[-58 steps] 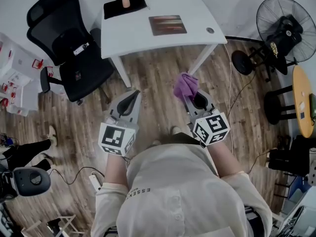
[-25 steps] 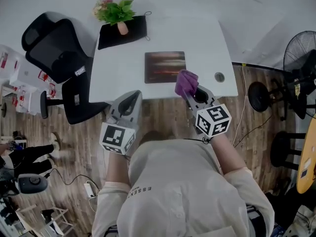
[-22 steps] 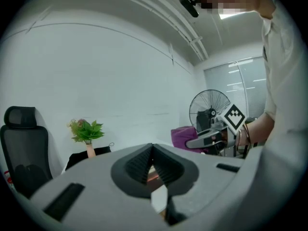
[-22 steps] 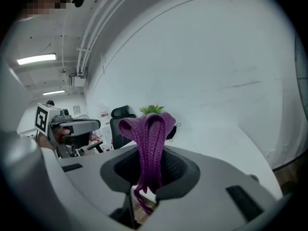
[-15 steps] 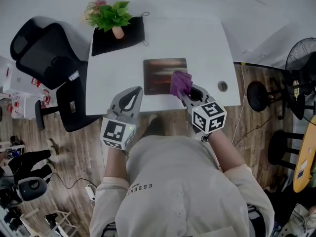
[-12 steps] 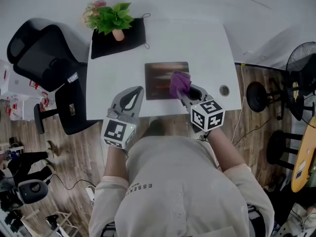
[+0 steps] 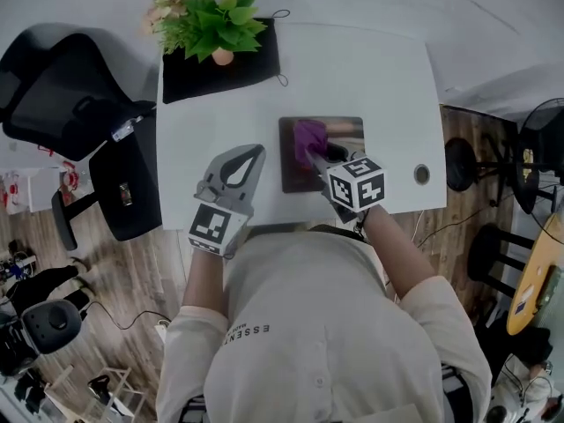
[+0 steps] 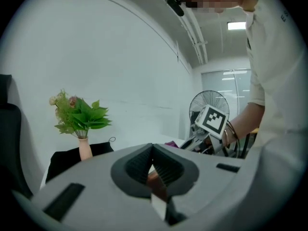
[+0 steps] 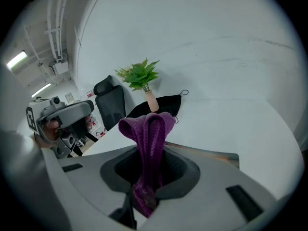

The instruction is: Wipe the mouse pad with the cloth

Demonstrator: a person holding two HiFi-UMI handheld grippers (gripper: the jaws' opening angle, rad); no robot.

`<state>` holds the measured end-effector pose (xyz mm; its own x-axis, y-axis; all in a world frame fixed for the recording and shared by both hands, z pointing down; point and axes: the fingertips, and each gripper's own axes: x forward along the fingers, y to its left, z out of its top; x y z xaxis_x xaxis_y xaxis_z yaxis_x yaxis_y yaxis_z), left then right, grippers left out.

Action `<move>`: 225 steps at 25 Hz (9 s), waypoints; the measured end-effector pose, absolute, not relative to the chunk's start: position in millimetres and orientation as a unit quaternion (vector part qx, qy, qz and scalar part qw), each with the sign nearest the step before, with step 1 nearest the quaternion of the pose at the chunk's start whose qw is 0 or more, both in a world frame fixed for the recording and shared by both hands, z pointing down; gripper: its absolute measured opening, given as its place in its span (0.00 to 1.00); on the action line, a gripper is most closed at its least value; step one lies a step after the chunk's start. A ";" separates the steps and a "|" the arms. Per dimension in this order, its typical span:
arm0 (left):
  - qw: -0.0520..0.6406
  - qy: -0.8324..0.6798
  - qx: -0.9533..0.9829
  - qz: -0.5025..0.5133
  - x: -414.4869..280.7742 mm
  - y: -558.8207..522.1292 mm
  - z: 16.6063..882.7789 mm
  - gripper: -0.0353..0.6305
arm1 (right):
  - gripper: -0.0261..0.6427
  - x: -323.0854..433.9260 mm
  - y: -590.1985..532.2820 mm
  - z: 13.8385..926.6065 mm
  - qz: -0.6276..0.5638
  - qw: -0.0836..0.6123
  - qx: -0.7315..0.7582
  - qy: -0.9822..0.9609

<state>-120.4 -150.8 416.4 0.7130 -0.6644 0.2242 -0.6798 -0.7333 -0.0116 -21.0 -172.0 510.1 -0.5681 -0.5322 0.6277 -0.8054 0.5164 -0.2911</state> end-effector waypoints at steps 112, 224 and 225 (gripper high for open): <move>0.099 -0.404 0.893 0.171 -145.4 -143.2 460.7 0.06 | 0.19 -58.6 -155.9 605.0 0.411 0.340 0.304 -0.789; 0.124 -0.385 0.897 0.179 -73.3 -137.2 478.5 0.06 | 0.20 45.5 -96.1 610.2 0.460 0.335 0.312 -0.761; 0.124 -0.385 0.897 0.179 -68.2 -137.1 478.8 0.06 | 0.20 50.8 -95.8 610.4 0.461 0.334 0.312 -0.761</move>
